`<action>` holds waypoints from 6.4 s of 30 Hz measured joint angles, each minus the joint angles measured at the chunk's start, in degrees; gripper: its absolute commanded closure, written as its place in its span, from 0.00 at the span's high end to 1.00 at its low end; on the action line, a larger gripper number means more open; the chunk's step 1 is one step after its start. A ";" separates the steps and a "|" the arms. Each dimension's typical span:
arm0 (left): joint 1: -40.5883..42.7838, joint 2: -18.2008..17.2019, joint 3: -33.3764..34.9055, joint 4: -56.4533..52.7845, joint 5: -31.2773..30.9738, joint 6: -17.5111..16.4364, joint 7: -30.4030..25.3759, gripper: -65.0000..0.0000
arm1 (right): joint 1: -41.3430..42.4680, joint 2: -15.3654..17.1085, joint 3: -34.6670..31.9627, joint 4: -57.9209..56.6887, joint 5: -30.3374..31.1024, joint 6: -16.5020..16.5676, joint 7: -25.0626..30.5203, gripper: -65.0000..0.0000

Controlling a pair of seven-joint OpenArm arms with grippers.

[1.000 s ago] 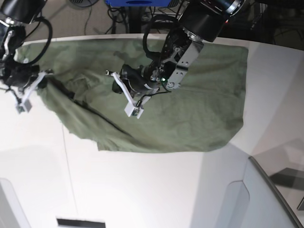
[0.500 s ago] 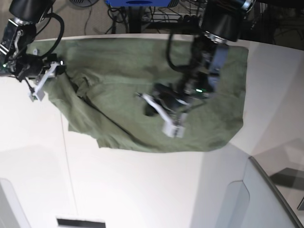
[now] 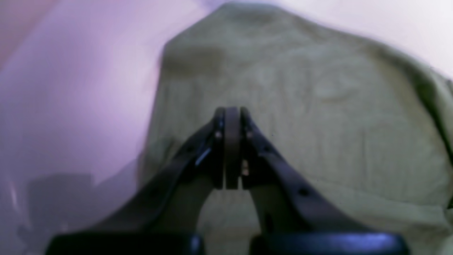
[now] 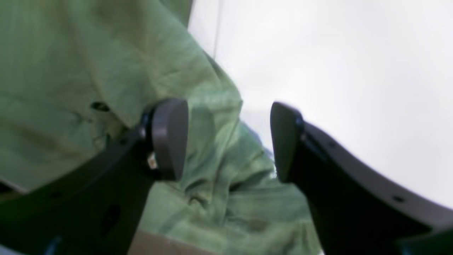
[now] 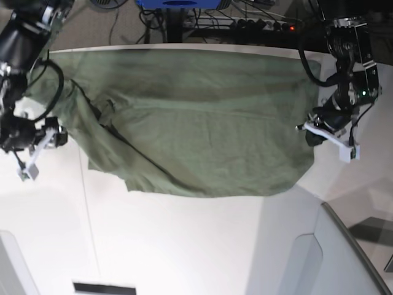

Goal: Layout the t-shirt on the table in an organized manner, then fold the t-shirt properly
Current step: 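Grasp the shirt's two side edges with both grippers, then pull the shirt sides apart with both grippers to stretch it flat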

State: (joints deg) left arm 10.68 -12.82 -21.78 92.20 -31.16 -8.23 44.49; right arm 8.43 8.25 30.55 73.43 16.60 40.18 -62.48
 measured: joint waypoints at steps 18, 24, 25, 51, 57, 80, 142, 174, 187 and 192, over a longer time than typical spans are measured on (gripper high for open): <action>1.92 0.31 -0.42 -0.07 -0.22 -0.31 -0.11 0.00 | 7.21 0.42 -0.04 -20.33 -5.70 -0.48 7.45 0.01; 1.92 0.31 -0.28 -0.07 -0.20 -0.28 -0.11 0.00 | 7.54 0.24 -0.04 -17.94 -5.81 -0.48 6.80 0.03; 1.92 0.33 -0.31 -0.07 -0.22 -0.31 -0.11 0.00 | 7.54 0.26 -0.07 -16.61 -5.88 -0.48 6.78 0.03; -0.02 0.35 -0.42 -4.94 -0.24 -0.31 -0.50 0.00 | 1.88 -0.74 -5.01 5.38 2.27 -0.48 2.51 0.02; -0.04 0.35 -0.44 -5.38 -0.20 -0.31 -0.55 0.00 | -4.61 -4.50 -4.94 4.98 2.73 -0.44 2.14 0.02; -17.11 -3.10 -0.24 -23.41 0.13 -0.33 -0.55 0.00 | 0.70 -2.54 -5.16 5.33 2.49 -0.48 2.36 0.02; 4.72 -0.04 21.22 -6.49 33.53 -0.57 -16.83 0.00 | 0.55 -1.66 -5.18 5.20 2.67 -0.46 2.25 0.02; -18.25 2.05 13.57 -28.76 18.23 -0.28 -12.50 0.69 | 0.55 -1.62 -5.33 5.20 2.54 -0.46 1.81 0.02; -19.74 2.49 13.44 -37.59 17.35 -6.08 -21.27 0.00 | 0.55 -1.64 -5.33 5.20 2.62 -0.46 1.90 0.02; -22.40 1.57 13.14 -38.62 18.10 -6.62 -18.73 0.00 | 0.52 -1.64 -5.33 5.20 2.58 -0.46 1.88 0.02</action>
State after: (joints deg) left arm -11.73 -11.25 -8.64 53.58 -13.06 -14.85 25.76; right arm 8.95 6.61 25.21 78.63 19.18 39.72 -60.60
